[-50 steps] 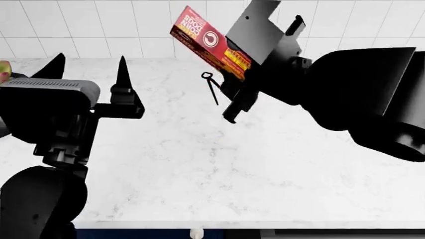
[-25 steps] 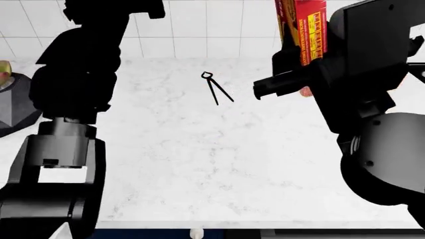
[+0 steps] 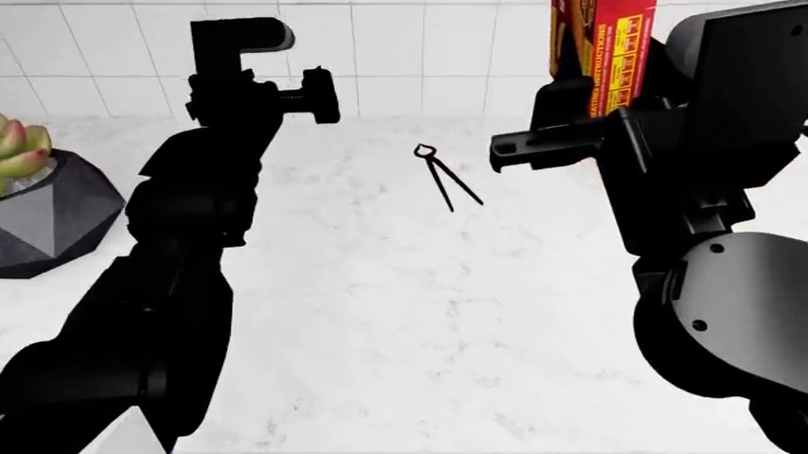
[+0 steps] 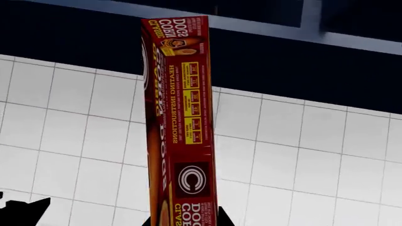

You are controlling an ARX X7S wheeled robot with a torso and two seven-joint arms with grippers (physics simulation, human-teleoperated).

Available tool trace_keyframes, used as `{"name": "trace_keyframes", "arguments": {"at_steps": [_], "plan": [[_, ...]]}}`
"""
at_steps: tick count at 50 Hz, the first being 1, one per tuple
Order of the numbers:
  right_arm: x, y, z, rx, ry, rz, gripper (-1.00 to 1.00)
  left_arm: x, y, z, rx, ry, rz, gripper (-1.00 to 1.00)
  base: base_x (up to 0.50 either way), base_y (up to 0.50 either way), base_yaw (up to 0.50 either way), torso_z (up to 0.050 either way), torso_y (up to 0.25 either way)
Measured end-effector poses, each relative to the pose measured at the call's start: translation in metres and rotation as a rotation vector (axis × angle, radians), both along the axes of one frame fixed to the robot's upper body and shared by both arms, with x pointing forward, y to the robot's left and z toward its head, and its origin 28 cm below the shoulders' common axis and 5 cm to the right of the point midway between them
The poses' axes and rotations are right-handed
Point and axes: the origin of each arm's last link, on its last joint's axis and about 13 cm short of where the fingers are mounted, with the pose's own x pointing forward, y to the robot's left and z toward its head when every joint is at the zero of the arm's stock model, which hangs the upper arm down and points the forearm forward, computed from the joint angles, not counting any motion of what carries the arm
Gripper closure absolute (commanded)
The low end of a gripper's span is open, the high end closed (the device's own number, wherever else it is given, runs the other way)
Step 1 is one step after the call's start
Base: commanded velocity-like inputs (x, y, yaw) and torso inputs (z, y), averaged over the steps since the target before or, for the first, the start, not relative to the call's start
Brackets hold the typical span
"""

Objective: Pick the boxed food and cereal from the counter and place them in the cabinets closest to them.

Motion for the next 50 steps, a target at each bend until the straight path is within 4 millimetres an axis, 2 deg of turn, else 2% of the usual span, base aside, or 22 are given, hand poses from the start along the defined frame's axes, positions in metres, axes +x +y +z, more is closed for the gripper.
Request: {"name": "trace_keyframes", "arguments": {"at_steps": [5, 14, 28, 40, 50], "plan": [[0.001, 0.000, 0.001, 0.000, 0.004, 0.001, 1.00, -0.001, 0.000, -0.009, -0.008, 0.010, -0.029, -1.00, 0.42, 0.35, 0.00, 0.000, 0.000], [0.005, 0.000, 0.007, -0.028, 0.018, -0.005, 1.00, -0.001, -0.002, -0.018, -0.007, 0.019, -0.055, -1.00, 0.50, 0.03, 0.00, 0.000, 0.001], [0.019, 0.000, 0.015, -0.075, 0.064, -0.014, 1.00, -0.002, -0.003, -0.022, -0.014, 0.018, -0.074, -1.00, 0.50, 0.00, 0.00, 0.000, 0.002], [0.022, -0.001, 0.015, -0.072, 0.071, -0.010, 1.00, -0.002, -0.003, -0.023, -0.021, 0.015, -0.084, -1.00, 0.50, 0.00, 0.00, 0.000, 0.000], [0.015, 0.000, 0.012, -0.049, 0.038, 0.013, 1.00, -0.002, -0.003, -0.023, -0.022, 0.011, -0.089, -1.00, 0.03, 0.00, 0.00, 0.000, 0.000]]}}
